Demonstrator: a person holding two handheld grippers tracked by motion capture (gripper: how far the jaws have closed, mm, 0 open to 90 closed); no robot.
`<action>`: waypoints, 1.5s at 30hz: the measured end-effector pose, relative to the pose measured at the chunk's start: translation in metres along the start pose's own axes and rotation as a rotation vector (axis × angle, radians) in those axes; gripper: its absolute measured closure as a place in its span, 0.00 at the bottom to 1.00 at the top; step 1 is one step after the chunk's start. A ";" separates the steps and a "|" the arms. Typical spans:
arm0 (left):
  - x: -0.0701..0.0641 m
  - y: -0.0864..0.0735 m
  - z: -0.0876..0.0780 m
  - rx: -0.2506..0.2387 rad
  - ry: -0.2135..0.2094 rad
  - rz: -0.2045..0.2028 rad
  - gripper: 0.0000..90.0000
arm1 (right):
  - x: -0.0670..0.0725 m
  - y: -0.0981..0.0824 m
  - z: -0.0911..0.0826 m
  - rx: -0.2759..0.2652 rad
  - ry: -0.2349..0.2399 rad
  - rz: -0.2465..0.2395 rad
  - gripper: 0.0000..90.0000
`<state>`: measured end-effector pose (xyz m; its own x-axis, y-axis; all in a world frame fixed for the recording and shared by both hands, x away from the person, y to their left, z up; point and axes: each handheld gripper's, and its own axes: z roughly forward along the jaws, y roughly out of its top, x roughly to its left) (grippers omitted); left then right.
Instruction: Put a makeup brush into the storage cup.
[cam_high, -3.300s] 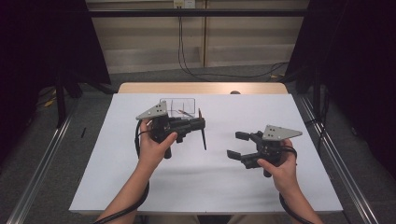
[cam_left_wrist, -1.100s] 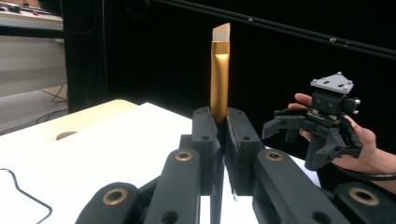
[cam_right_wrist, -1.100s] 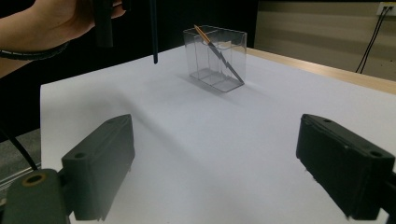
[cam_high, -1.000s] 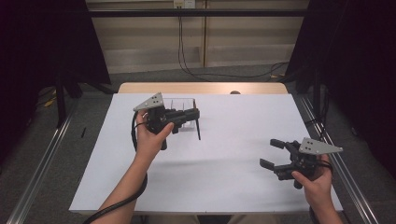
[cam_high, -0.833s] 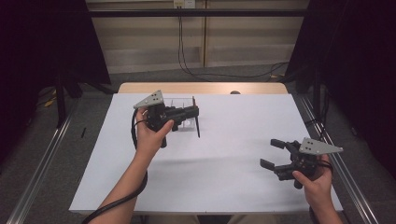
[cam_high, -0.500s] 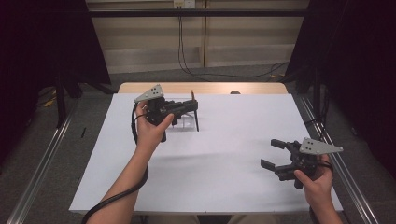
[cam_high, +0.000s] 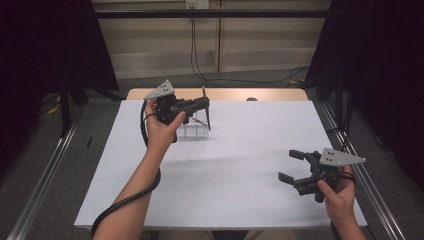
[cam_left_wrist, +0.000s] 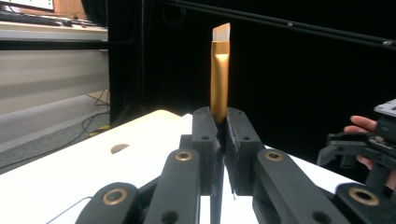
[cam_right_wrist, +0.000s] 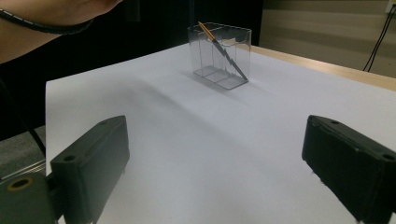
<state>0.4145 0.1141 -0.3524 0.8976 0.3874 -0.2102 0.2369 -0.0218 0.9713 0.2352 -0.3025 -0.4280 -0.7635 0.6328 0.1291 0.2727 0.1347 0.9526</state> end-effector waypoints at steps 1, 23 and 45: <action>0.001 0.000 0.001 -0.004 0.005 -0.001 0.93 | 0.000 0.000 0.000 0.000 -0.005 -0.004 0.08; 0.022 0.005 0.013 -0.001 0.109 0.003 0.93 | 0.000 0.000 -0.001 -0.006 0.000 -0.010 0.08; 0.040 -0.003 0.027 0.024 0.202 0.022 0.93 | 0.000 0.001 -0.002 -0.016 0.002 -0.014 0.08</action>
<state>0.4600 0.1049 -0.3671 0.8102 0.5639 -0.1601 0.2290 -0.0531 0.9720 0.2342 -0.3034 -0.4267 -0.7683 0.6296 0.1157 0.2525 0.1319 0.9586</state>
